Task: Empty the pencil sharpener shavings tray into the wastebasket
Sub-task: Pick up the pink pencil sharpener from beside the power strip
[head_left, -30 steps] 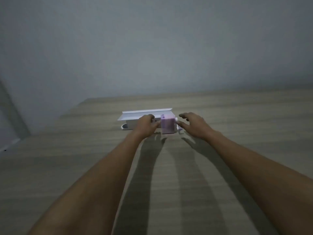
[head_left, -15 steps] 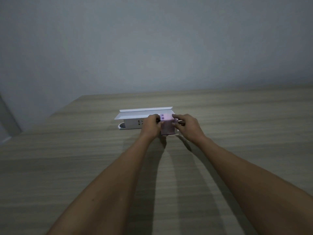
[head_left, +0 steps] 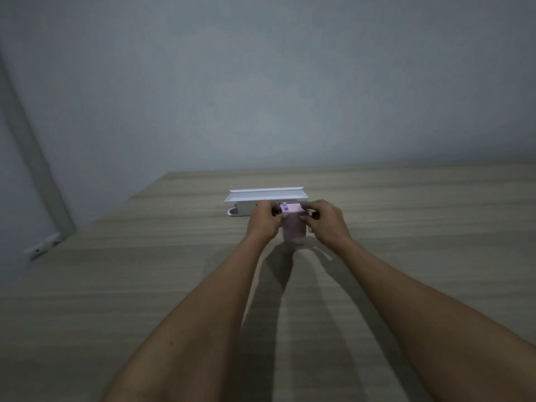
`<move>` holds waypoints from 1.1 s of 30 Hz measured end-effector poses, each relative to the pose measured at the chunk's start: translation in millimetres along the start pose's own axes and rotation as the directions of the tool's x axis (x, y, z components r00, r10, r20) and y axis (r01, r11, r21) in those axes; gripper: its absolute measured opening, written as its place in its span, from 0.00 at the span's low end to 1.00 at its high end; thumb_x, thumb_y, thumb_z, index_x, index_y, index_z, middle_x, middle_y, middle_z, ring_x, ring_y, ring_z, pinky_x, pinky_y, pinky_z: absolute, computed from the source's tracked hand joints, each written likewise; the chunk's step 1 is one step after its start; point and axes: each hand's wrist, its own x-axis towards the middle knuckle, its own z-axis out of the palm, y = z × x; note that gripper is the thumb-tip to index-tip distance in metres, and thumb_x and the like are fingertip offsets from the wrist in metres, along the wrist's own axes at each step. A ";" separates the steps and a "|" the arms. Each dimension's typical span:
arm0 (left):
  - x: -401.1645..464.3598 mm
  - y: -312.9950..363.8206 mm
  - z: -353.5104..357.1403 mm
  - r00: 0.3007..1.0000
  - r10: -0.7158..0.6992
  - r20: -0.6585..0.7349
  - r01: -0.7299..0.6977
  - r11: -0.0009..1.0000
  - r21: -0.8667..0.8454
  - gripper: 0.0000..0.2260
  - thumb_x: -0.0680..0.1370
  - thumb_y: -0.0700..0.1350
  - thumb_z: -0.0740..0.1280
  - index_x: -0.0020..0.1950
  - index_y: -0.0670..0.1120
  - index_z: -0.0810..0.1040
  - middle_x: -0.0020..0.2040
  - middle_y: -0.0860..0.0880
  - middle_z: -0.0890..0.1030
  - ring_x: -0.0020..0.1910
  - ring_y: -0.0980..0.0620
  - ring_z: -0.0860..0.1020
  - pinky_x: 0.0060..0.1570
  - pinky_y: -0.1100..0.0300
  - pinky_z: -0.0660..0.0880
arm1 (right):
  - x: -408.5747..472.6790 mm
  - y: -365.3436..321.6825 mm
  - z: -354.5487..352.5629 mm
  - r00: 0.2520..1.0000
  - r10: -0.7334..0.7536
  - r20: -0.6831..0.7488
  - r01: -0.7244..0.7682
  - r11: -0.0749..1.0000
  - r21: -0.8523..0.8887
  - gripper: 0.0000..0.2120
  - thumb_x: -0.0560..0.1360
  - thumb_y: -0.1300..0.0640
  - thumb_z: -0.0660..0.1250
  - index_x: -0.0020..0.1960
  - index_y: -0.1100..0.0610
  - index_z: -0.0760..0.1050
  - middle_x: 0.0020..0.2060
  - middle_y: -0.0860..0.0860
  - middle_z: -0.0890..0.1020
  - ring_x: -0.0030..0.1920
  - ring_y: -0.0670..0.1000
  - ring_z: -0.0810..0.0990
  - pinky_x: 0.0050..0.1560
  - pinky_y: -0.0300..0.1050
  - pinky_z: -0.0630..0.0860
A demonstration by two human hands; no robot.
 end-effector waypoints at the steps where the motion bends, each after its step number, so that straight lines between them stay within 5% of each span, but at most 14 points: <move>1: -9.2 3.6 -4.5 1.000 0.007 0.003 -0.007 1.000 -0.010 0.11 0.77 0.38 0.72 0.55 0.31 0.81 0.52 0.32 0.84 0.54 0.36 0.83 0.58 0.42 0.79 | -6.6 -6.2 -3.9 1.000 -0.007 -0.006 0.007 1.000 -0.014 0.17 0.73 0.69 0.72 0.62 0.63 0.81 0.58 0.61 0.83 0.55 0.60 0.83 0.60 0.48 0.77; 16: -133.6 18.3 -34.8 0.997 0.083 0.012 -0.083 0.996 0.030 0.11 0.77 0.40 0.72 0.55 0.34 0.84 0.50 0.36 0.85 0.52 0.38 0.84 0.57 0.42 0.80 | -116.3 -42.2 -37.3 0.999 -0.034 -0.013 0.035 0.999 0.032 0.17 0.73 0.67 0.74 0.61 0.62 0.82 0.57 0.59 0.83 0.51 0.58 0.83 0.51 0.59 0.84; 24: -158.8 -2.3 -26.0 1.000 0.022 -0.003 -0.023 0.994 -0.108 0.13 0.78 0.38 0.72 0.59 0.33 0.82 0.54 0.35 0.85 0.55 0.37 0.84 0.59 0.44 0.80 | -139.0 -32.9 -27.6 1.000 -0.015 -0.007 0.015 0.998 0.063 0.18 0.72 0.69 0.73 0.62 0.64 0.82 0.56 0.59 0.83 0.53 0.59 0.84 0.57 0.55 0.81; 27: -156.3 -5.0 -27.8 0.999 0.029 0.033 -0.024 0.990 -0.139 0.14 0.77 0.38 0.72 0.61 0.32 0.81 0.55 0.33 0.84 0.53 0.40 0.83 0.59 0.43 0.80 | -138.5 -28.1 -28.4 1.000 -0.010 -0.013 0.012 0.994 0.109 0.17 0.71 0.67 0.75 0.60 0.63 0.83 0.54 0.58 0.83 0.51 0.57 0.83 0.53 0.57 0.83; 33: -149.5 -12.3 -33.5 0.992 0.011 0.125 0.010 0.986 -0.169 0.21 0.75 0.38 0.75 0.66 0.33 0.77 0.54 0.38 0.81 0.49 0.46 0.79 0.47 0.59 0.79 | -132.3 -15.1 -37.5 0.999 -0.048 0.009 0.047 0.990 0.135 0.22 0.69 0.57 0.79 0.62 0.58 0.82 0.56 0.56 0.81 0.52 0.57 0.84 0.50 0.53 0.83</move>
